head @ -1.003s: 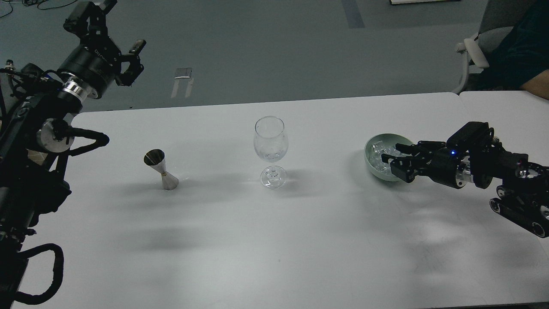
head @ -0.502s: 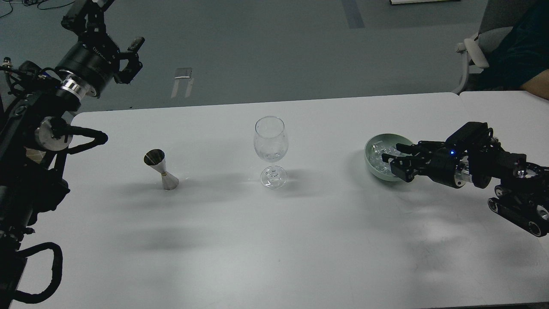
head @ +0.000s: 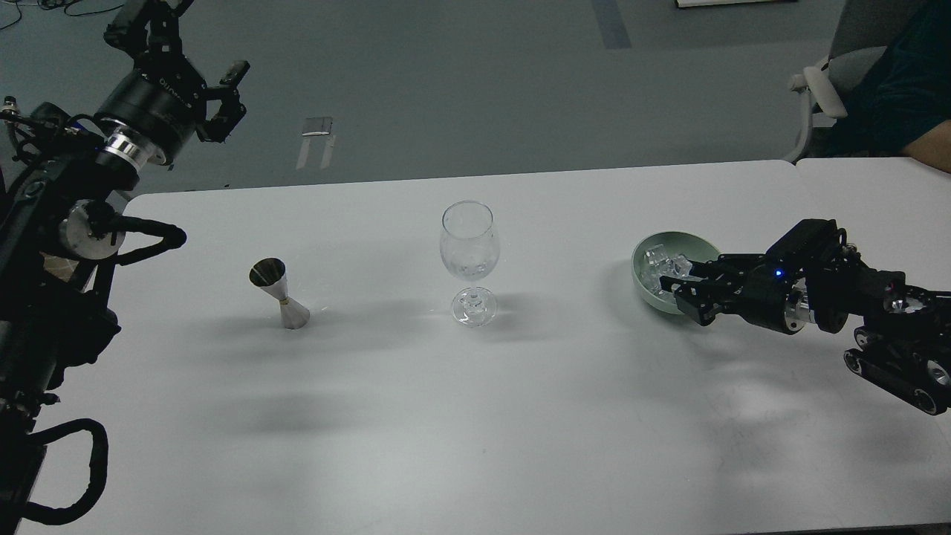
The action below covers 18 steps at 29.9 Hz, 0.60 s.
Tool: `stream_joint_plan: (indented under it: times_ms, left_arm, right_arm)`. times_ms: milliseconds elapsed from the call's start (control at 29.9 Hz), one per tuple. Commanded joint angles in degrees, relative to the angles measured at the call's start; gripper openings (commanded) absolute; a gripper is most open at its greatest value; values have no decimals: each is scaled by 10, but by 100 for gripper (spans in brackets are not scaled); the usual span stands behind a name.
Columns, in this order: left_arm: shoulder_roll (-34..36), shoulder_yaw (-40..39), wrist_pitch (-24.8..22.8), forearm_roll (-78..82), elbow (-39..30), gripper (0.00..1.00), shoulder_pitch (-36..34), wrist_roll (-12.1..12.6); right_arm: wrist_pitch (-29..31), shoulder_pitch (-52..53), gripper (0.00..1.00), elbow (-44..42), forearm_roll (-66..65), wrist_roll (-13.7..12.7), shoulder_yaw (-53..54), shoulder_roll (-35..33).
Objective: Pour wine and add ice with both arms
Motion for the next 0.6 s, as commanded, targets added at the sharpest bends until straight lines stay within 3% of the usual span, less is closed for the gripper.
stream_joint_plan:
  times_ms: [0,301,435,569]
  left_arm:
    - [-1,0,0,0,0,98,0,0]
    - [-1,0,0,0,-1,98,0,0]
    - [-1,0,0,0,-2,98,0,0]
    - [0,-1,0,0,-2,98,0,0]
  right_arm:
    - [0,1,40,0,0,0,0,1]
    - [-2,5,33,3,1,0,1,0]
    - [-2,6,17,6,1,0,3,-2]
    - [-2,9,12,11,3,0,3,-8]
